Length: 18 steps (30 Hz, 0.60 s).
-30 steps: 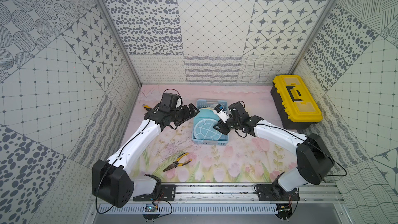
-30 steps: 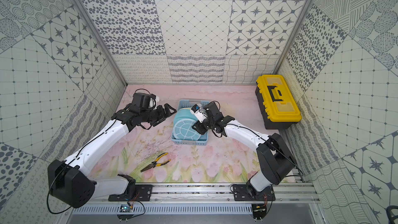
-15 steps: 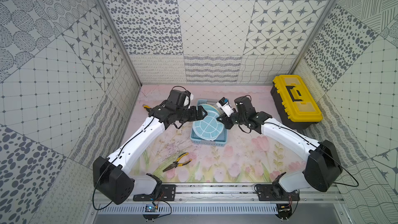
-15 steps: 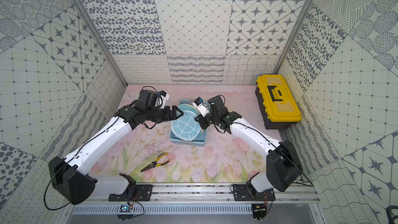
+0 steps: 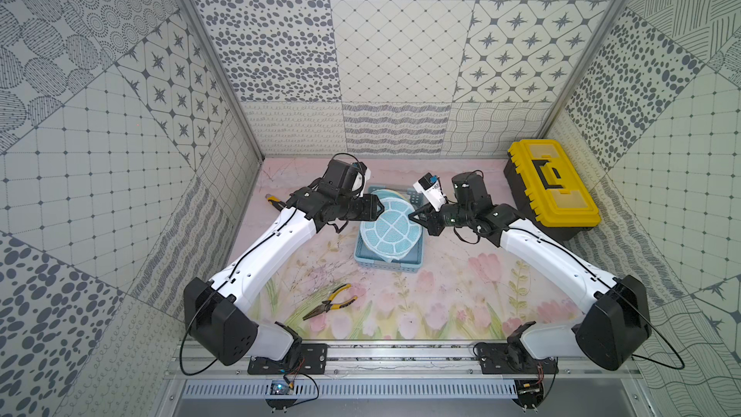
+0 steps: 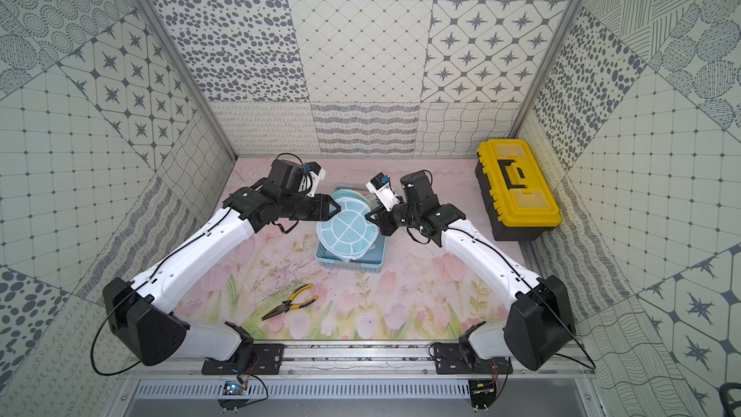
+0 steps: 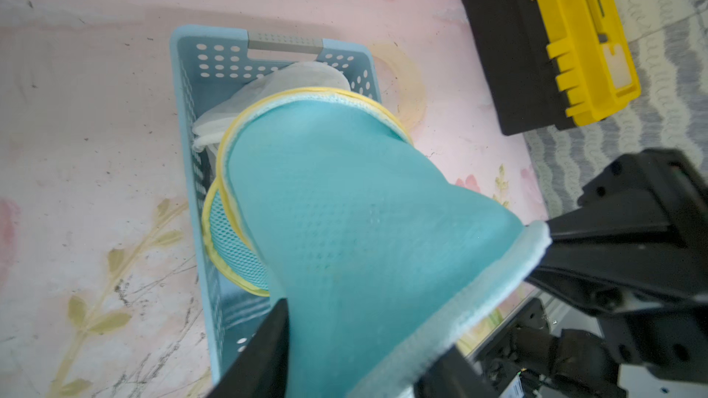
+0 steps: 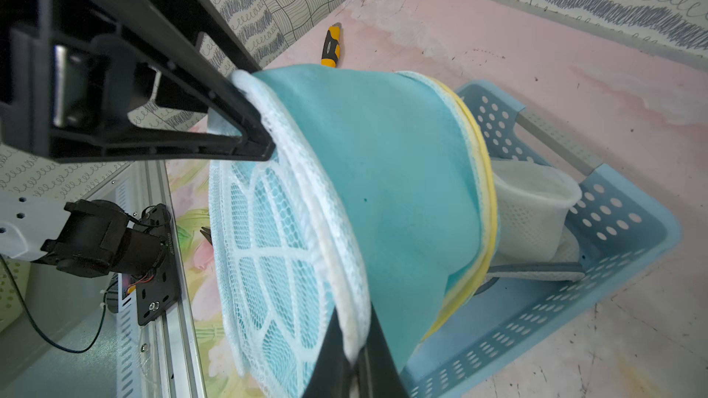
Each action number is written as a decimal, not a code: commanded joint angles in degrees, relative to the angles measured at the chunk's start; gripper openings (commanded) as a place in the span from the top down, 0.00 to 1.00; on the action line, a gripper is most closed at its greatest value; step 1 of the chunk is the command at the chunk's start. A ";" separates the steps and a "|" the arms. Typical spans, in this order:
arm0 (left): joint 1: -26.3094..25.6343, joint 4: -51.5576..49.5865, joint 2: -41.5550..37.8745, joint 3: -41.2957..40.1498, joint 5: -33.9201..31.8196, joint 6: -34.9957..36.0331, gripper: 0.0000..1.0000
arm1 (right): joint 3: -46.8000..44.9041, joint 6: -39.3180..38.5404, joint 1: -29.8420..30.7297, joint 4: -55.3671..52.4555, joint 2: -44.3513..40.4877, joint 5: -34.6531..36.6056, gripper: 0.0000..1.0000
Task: Turn the laundry bag inside out
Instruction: Pick up the laundry bag and place it in the bin.
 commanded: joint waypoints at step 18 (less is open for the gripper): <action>-0.02 -4.13 4.89 10.20 -2.19 -16.57 1.00 | -1.82 -1.10 2.64 10.30 -11.19 11.86 0.25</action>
